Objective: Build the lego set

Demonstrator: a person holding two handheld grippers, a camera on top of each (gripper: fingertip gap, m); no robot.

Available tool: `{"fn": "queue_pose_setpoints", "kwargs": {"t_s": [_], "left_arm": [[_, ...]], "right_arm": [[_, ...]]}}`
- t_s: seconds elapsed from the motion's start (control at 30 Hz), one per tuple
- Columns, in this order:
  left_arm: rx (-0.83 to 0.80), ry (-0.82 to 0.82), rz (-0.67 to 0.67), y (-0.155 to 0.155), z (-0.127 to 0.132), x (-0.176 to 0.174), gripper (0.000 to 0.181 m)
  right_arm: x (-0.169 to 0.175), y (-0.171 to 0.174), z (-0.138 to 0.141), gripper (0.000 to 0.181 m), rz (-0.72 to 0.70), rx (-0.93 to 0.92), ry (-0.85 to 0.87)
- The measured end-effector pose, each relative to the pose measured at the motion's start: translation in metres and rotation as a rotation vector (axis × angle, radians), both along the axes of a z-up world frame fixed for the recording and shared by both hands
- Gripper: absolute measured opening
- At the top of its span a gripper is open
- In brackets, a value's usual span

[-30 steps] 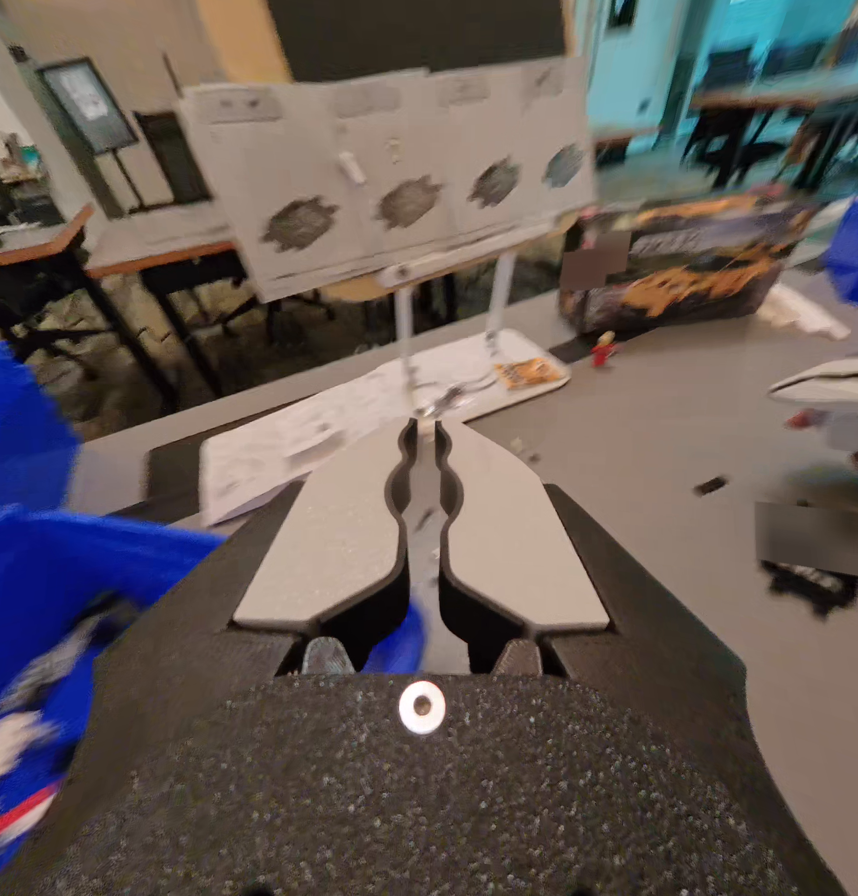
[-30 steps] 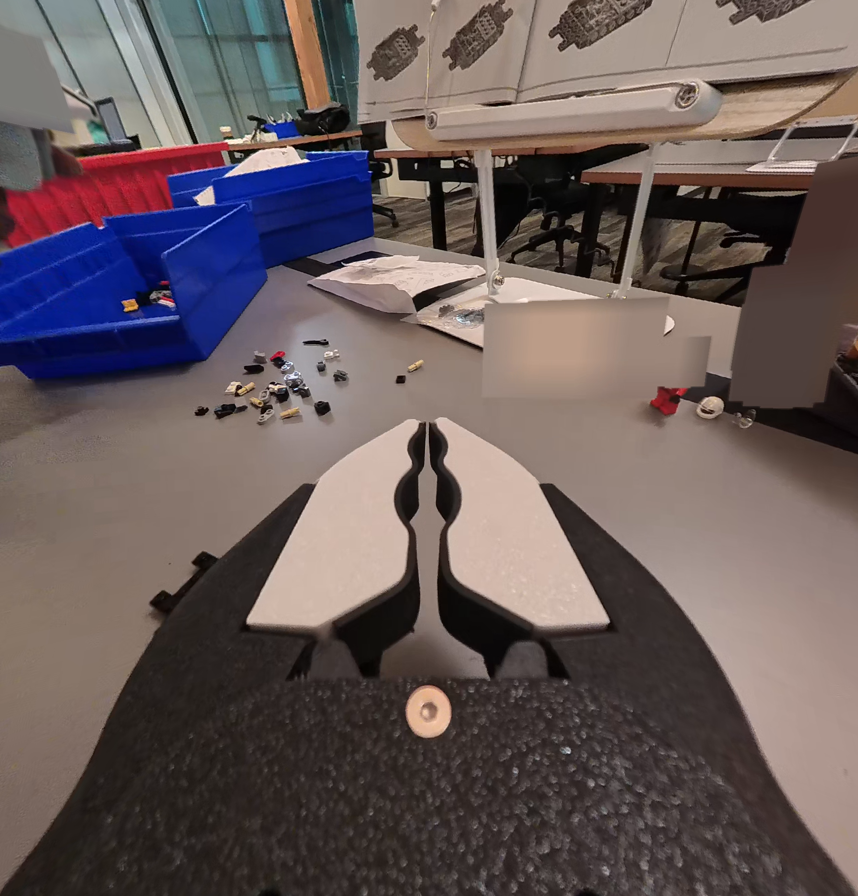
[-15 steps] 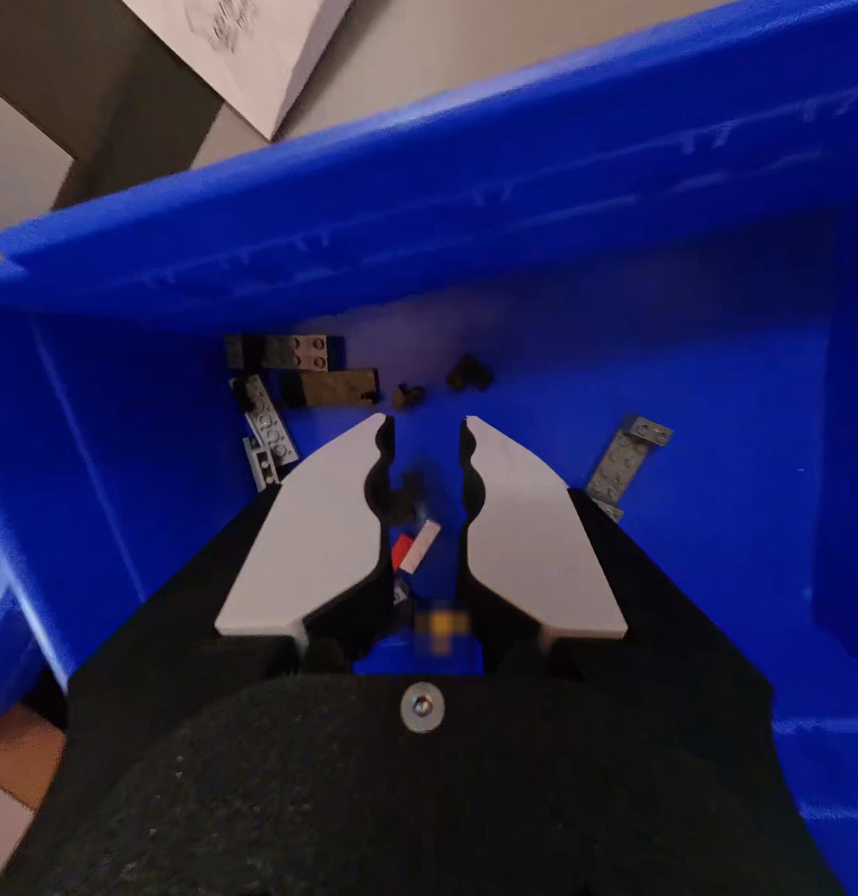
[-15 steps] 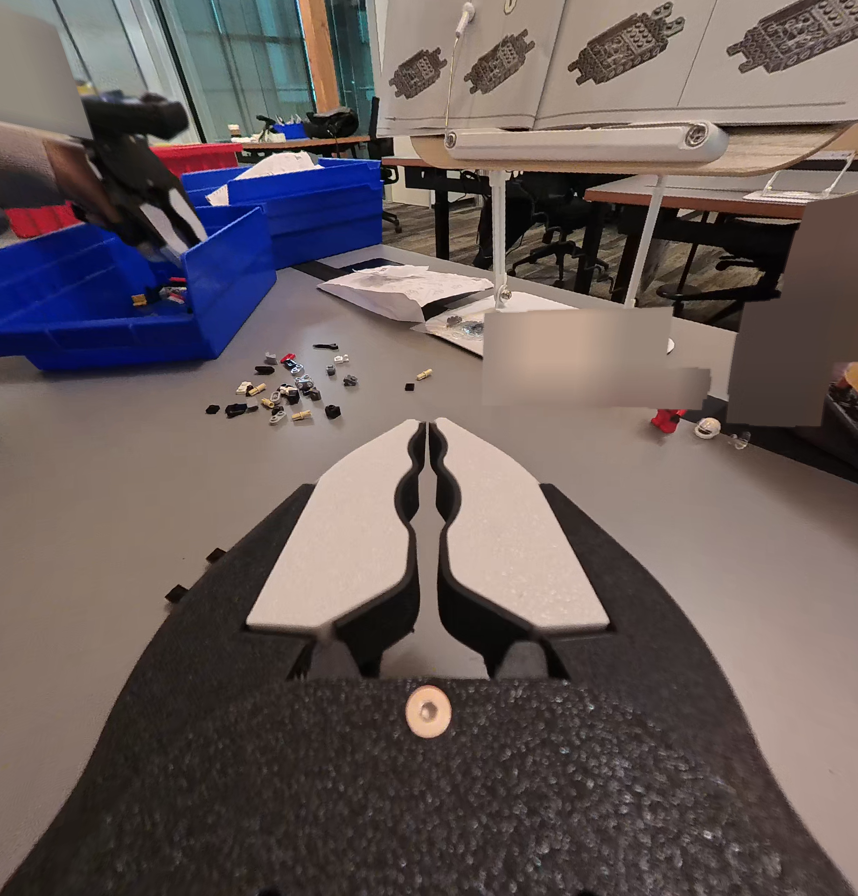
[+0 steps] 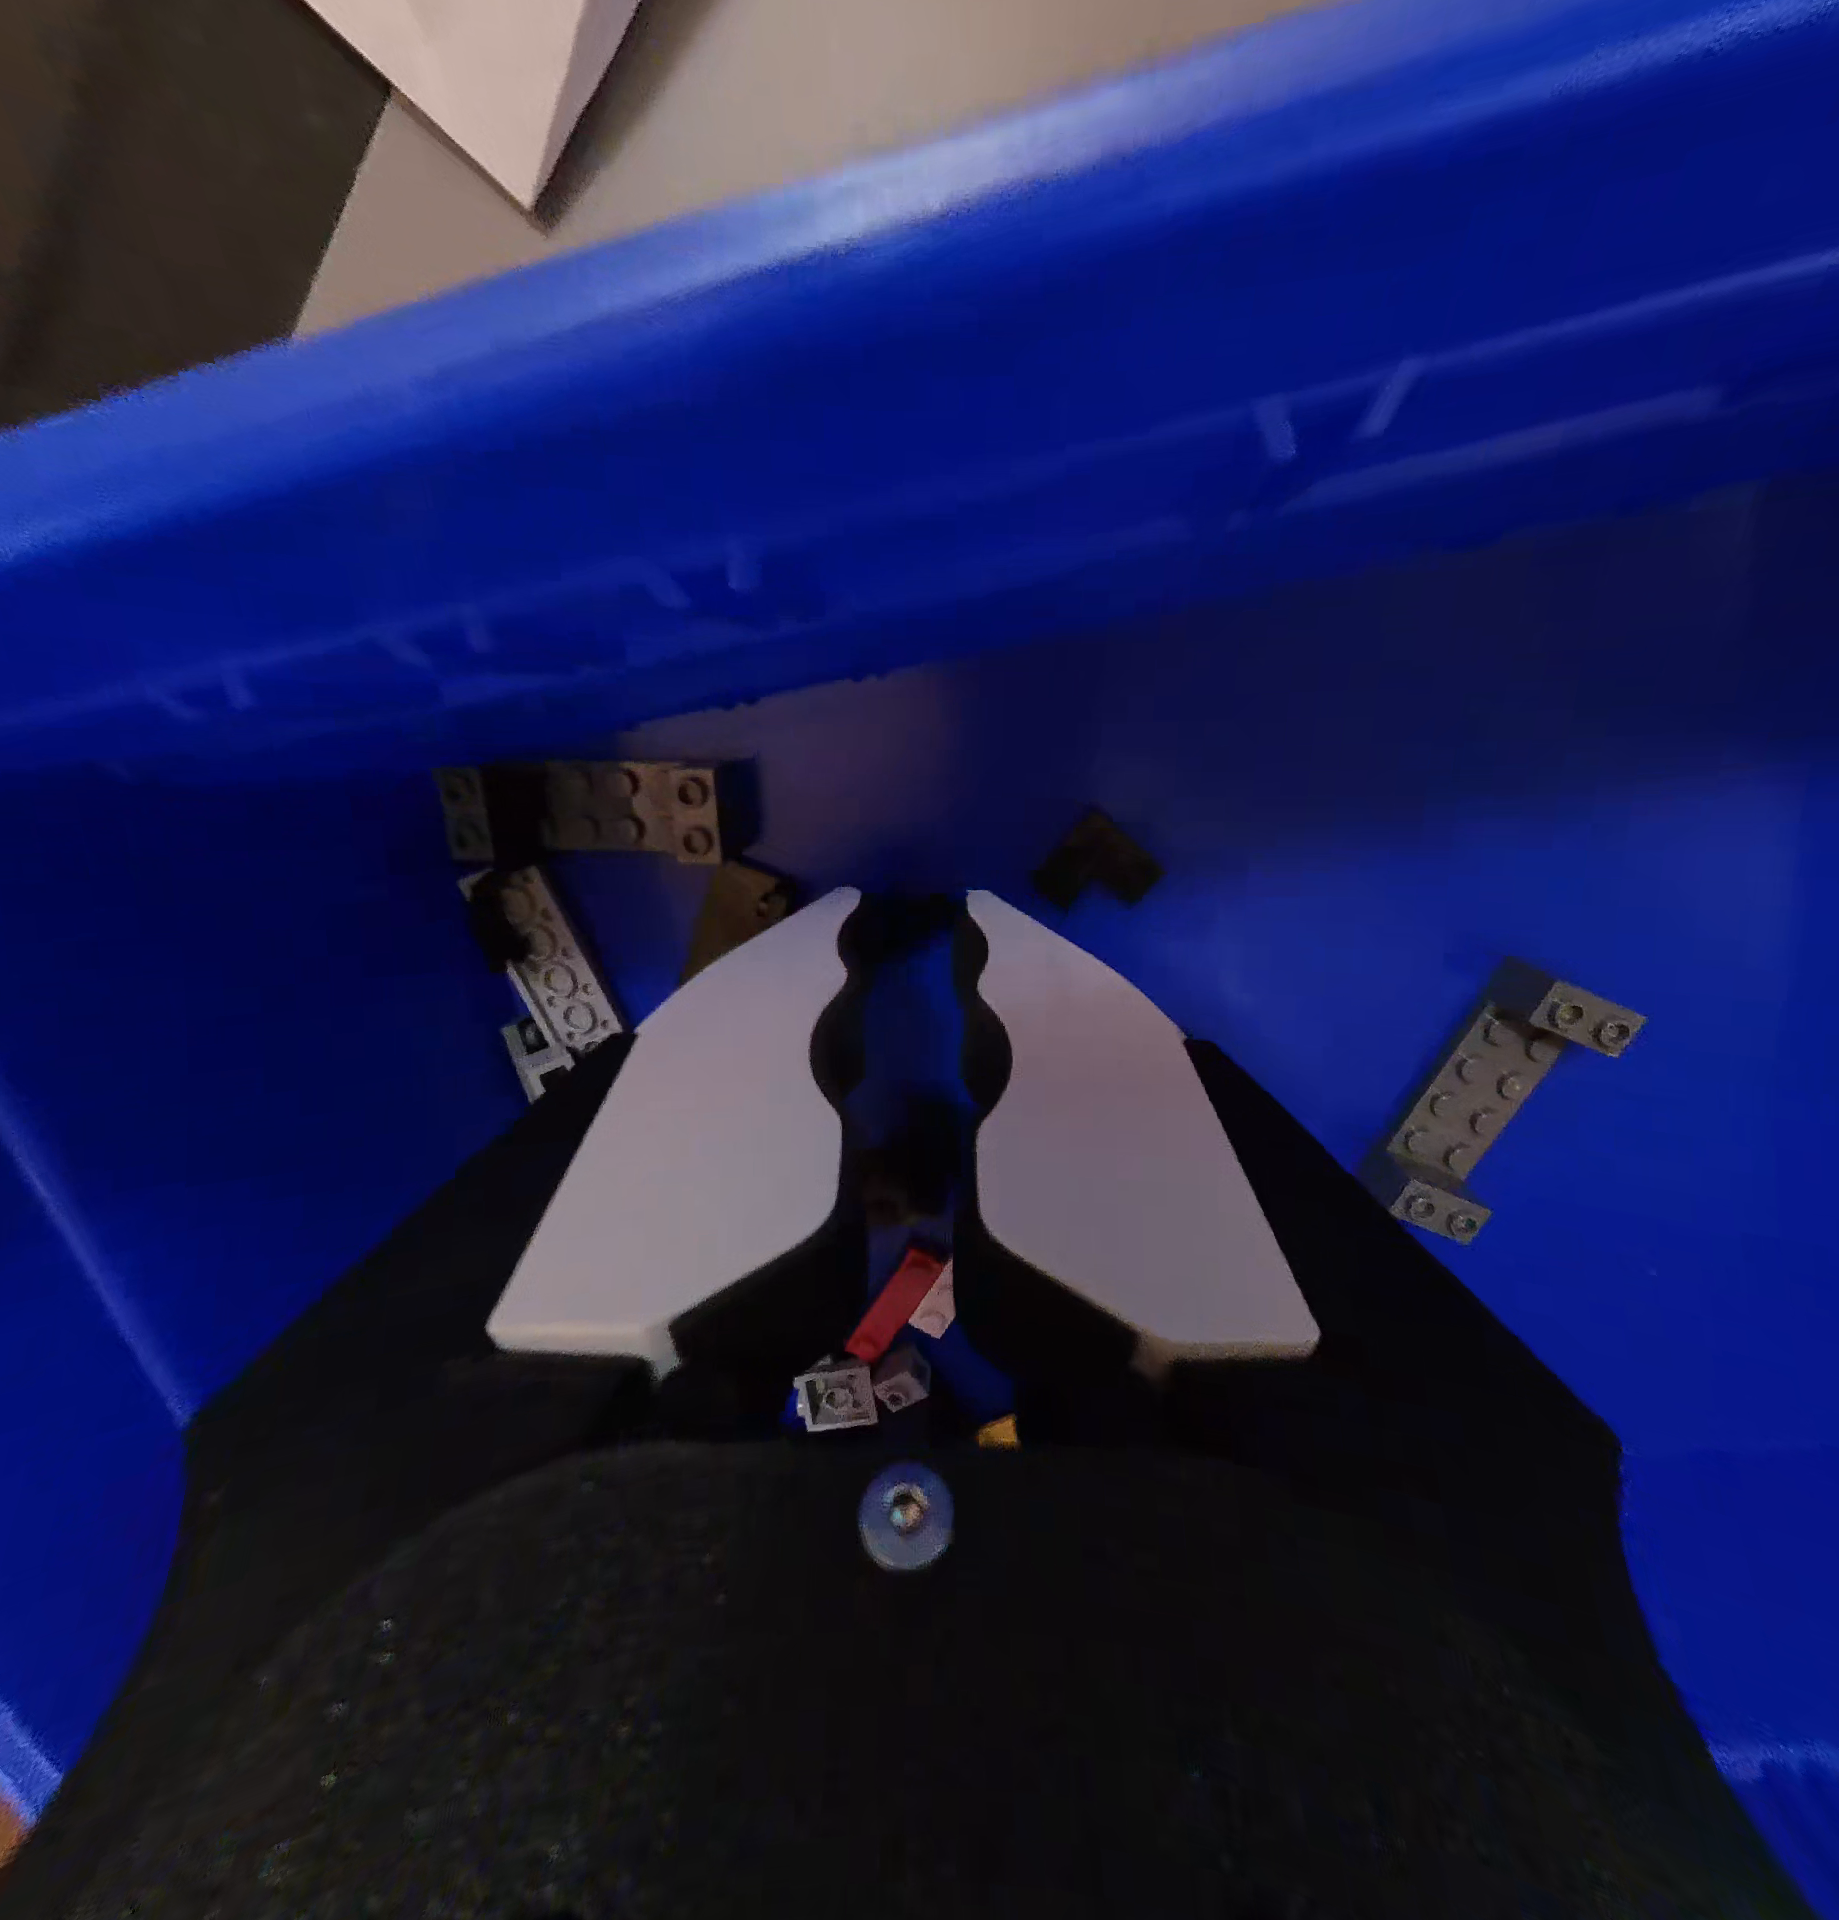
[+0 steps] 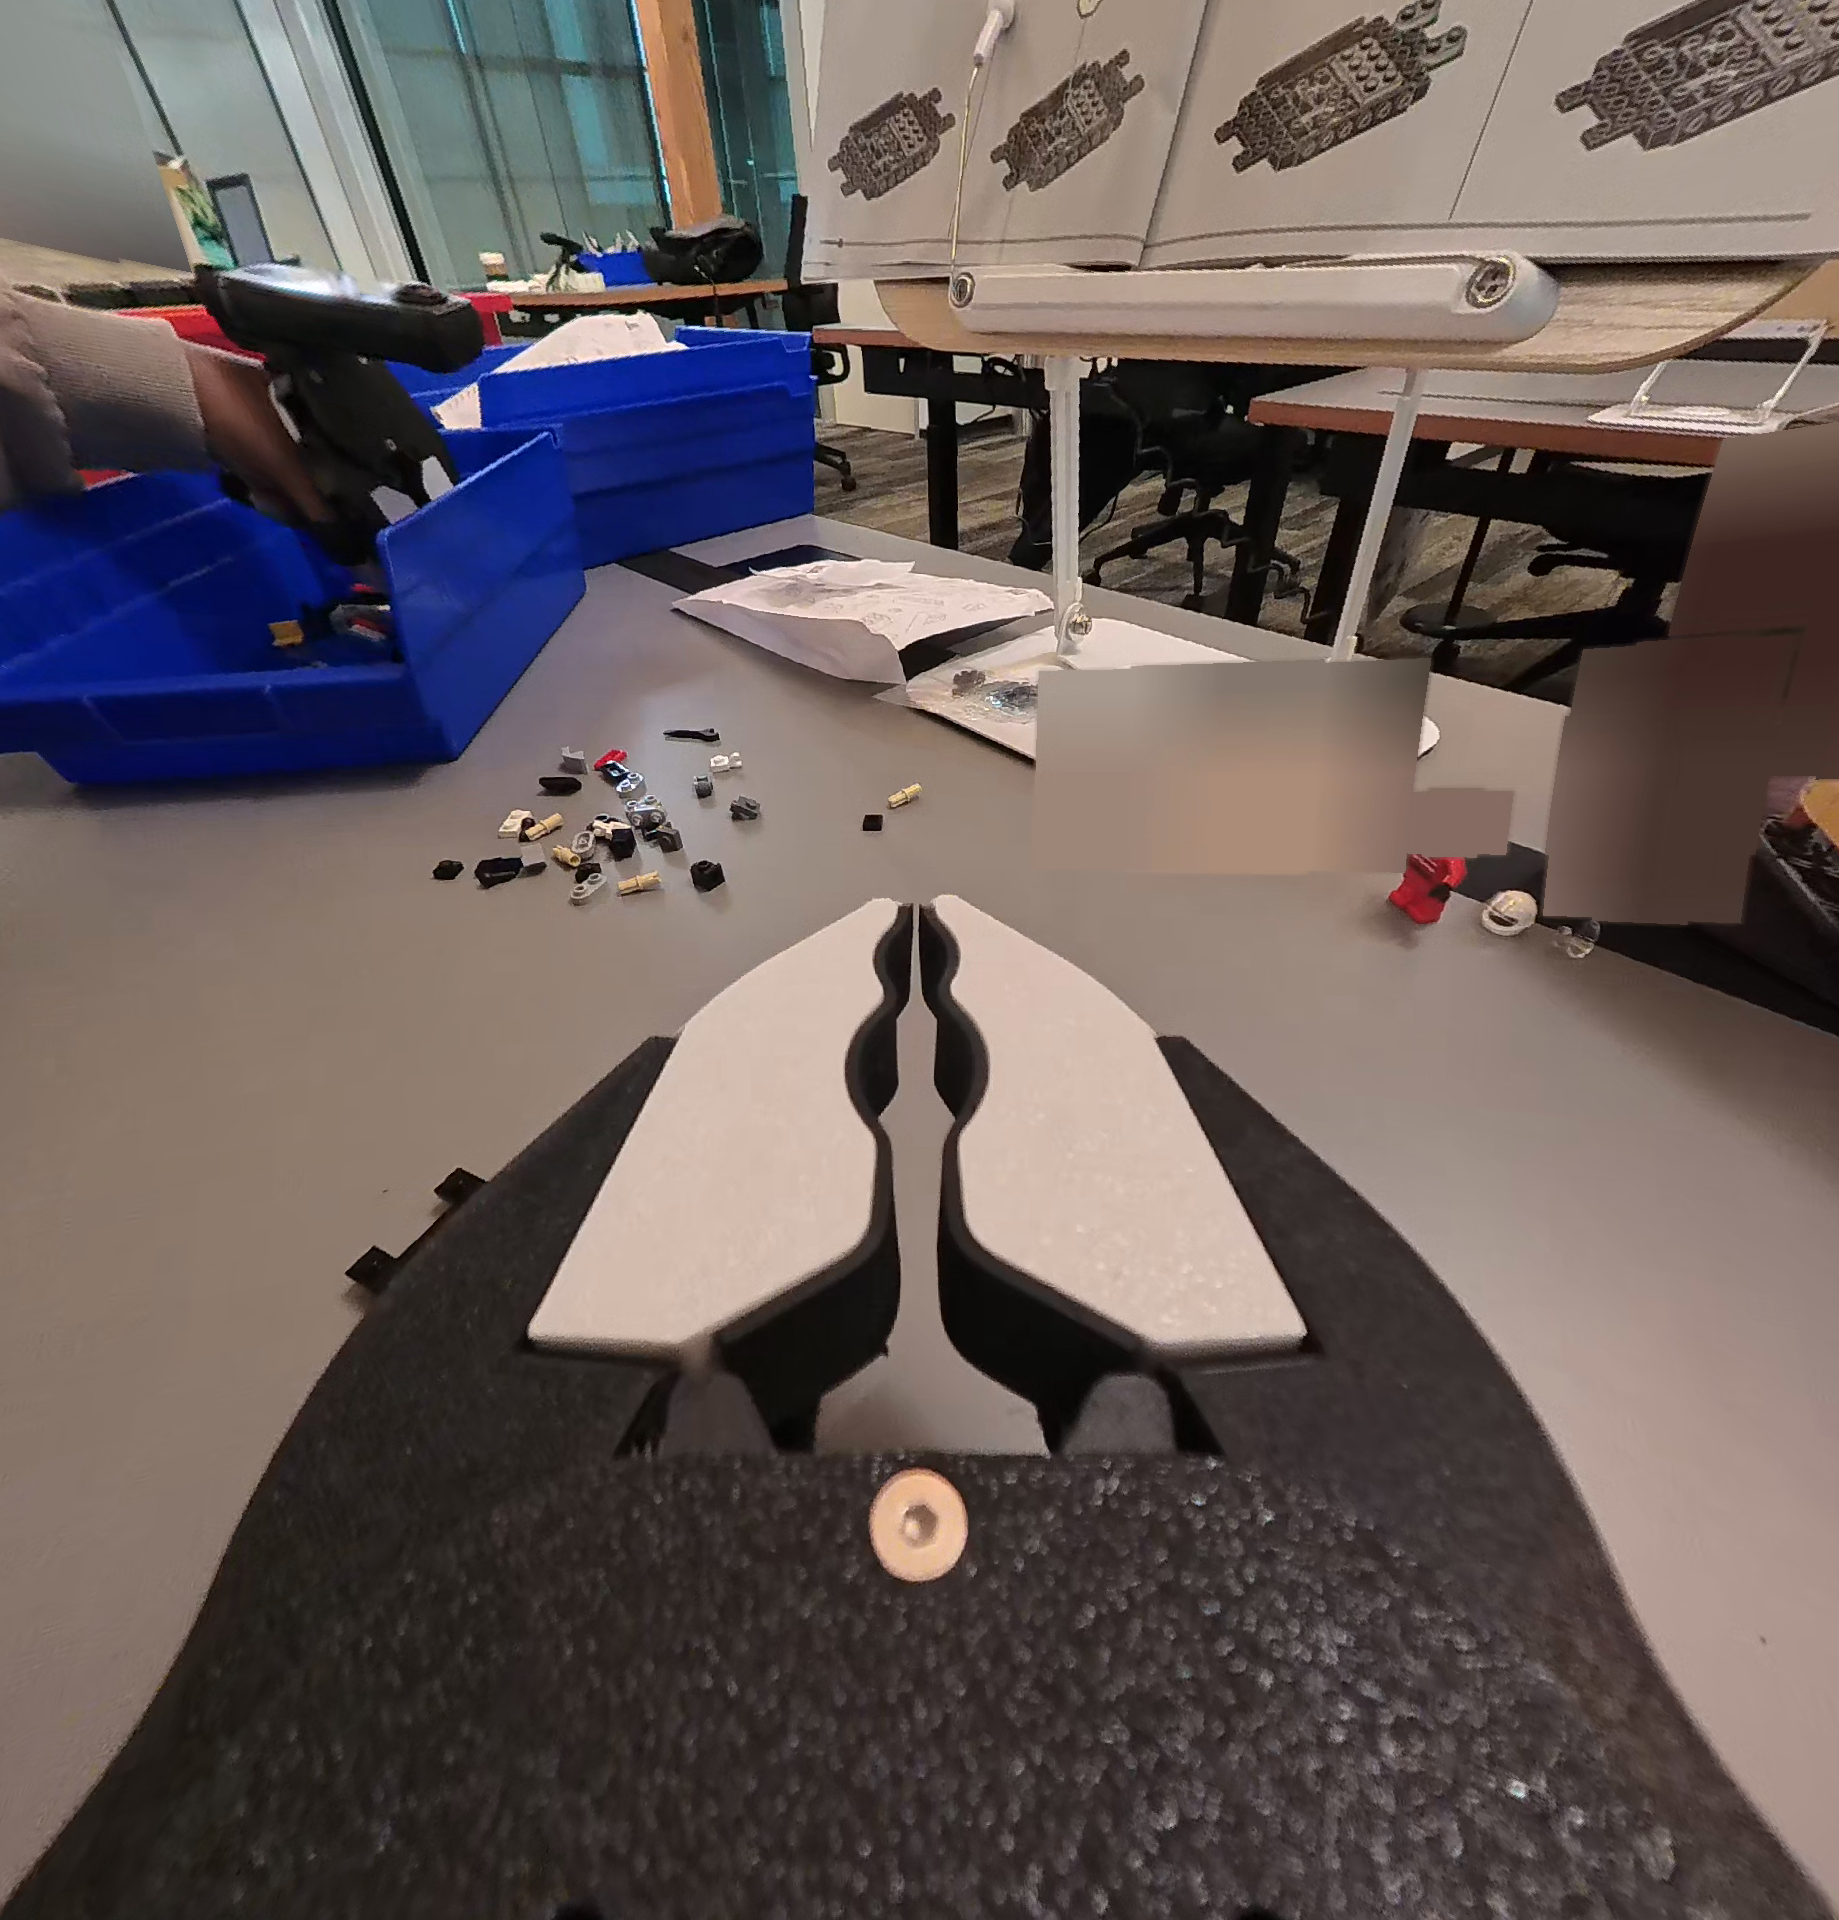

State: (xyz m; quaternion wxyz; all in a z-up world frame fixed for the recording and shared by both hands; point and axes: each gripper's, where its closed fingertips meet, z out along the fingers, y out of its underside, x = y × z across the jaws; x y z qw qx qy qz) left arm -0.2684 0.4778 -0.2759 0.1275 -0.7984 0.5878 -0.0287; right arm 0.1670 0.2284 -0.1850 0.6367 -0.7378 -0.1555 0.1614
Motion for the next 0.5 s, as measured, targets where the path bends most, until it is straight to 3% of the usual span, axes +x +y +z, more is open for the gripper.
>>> {"fn": "queue_pose_setpoints", "kwargs": {"t_s": [0.1,0.23,0.5], "left_arm": [[0.089,-0.018,-0.019,-0.001,0.015,0.002,0.014],[0.312,-0.172,-0.054,-0.014,0.071,0.026,0.013],[0.801,-0.407,-0.163,-0.085,0.170,0.082,0.013]], "right_arm": [[-0.001,-0.001,0.002,0.001,0.001,0.007,-0.001],[-0.004,-0.003,0.008,0.001,0.013,0.025,-0.005],[-0.023,-0.012,0.027,0.001,0.069,0.077,0.004]]}}
